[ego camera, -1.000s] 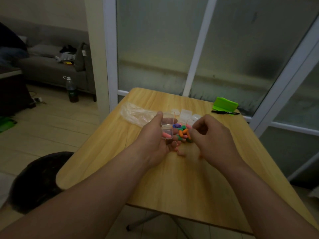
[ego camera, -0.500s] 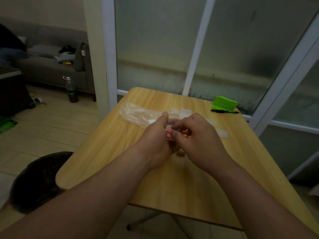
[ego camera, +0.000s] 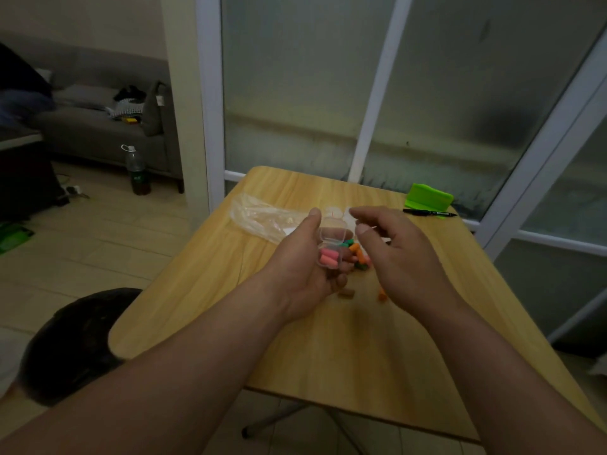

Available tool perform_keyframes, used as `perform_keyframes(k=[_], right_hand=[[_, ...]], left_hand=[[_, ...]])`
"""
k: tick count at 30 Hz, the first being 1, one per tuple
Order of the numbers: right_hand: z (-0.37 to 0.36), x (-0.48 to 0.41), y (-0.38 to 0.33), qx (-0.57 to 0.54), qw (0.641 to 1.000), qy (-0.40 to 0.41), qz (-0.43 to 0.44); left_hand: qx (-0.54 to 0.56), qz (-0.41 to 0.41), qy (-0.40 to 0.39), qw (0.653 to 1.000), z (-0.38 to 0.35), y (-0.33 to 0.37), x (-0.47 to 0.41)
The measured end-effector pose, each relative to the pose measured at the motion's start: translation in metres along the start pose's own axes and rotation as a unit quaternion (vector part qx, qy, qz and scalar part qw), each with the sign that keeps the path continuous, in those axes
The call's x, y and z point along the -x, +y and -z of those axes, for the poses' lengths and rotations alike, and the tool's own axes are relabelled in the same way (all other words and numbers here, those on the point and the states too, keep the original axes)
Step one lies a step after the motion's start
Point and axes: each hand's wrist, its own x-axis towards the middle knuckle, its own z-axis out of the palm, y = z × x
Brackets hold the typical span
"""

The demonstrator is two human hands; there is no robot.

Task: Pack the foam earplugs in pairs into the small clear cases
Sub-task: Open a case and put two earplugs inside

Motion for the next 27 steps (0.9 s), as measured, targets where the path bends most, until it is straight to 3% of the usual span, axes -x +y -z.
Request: perform_keyframes(k=[7,11,18,27], right_hand=[[-0.002,0.009,-0.006,0.019,0.997,-0.033,0.061],[-0.011,0.016,-0.007,0.02,0.995,-0.088,0.053],[-0.001,0.014,-0.002,0.023,0.997,-0.055,0.044],[0.007,0.022,0.013,0.078,0.995,-0.063,0.016]], left_hand=[[0.022,0.006,-0.048,0.999,0.005,0.003,-0.001],[0.043,0.005,-0.058,0.997,0.005,0.006,0.0],[-0.035,-0.008,-0.097,0.995,0.01,-0.002,-0.001],[-0.069,-0.043,-0.053,0.995,0.005,-0.01,-0.006]])
